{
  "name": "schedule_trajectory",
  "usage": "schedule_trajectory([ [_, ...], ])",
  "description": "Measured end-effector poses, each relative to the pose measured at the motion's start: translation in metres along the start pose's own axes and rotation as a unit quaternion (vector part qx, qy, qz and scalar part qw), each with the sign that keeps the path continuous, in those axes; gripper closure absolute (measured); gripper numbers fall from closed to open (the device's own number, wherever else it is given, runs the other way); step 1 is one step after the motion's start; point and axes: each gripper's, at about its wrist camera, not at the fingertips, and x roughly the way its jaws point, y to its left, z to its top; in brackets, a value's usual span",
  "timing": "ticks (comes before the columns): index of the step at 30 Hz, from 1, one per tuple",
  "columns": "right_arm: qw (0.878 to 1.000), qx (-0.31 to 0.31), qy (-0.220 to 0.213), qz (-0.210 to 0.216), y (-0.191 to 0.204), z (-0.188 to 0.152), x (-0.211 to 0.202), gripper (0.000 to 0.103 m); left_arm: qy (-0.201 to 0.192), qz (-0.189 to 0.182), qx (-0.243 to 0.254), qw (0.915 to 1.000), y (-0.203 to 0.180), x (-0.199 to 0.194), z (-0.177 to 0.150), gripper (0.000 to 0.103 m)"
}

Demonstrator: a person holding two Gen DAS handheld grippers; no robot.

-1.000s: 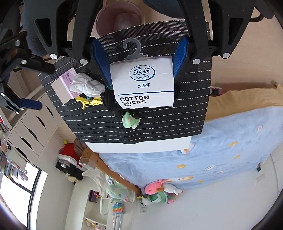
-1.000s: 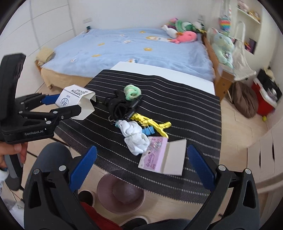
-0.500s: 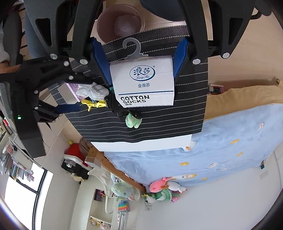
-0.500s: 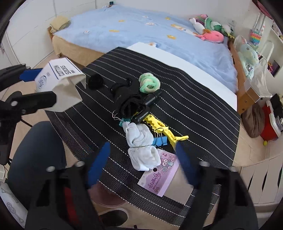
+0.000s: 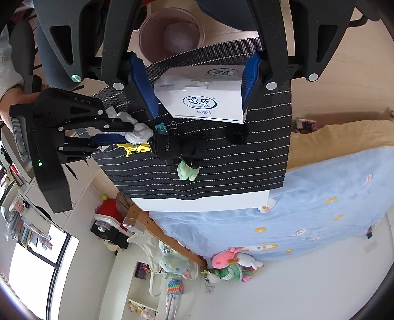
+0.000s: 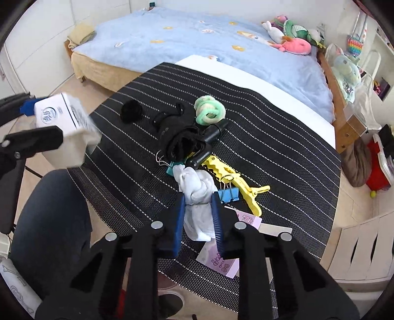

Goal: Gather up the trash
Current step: 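Grasp the white sock with the right tool and lift it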

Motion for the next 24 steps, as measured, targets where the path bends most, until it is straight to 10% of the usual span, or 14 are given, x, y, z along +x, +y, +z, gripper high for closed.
schedule_trajectory([
  [24,0.991,0.065,-0.108,0.050,0.009,-0.048,-0.106,0.084,0.006,-0.053,0.045,0.9976,-0.034,-0.018,-0.015,0.043],
])
